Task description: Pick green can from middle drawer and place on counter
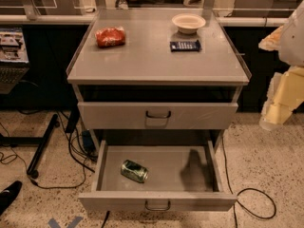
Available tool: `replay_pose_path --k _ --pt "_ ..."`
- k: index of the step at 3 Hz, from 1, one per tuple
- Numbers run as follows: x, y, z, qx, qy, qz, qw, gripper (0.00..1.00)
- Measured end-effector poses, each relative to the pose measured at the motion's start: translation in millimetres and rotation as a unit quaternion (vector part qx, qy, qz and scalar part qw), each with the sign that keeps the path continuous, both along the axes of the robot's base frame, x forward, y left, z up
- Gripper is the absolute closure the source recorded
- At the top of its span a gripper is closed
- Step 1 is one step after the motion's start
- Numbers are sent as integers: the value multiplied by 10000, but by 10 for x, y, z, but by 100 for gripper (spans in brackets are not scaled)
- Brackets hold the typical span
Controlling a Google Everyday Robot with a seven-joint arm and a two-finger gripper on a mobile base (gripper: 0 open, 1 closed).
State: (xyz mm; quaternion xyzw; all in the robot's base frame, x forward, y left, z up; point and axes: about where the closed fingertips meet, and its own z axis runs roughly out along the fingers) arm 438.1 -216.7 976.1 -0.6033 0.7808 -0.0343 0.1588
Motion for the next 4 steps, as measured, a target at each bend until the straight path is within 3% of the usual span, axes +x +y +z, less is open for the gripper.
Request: replay_pose_path --k 2,3,4 --pt "25 39 -39 147 -107 -107 9998 0" --pt "101 261 -372 705 -9 -360 9969 0" --pt "278 633 -782 1365 3 -607 9888 0"
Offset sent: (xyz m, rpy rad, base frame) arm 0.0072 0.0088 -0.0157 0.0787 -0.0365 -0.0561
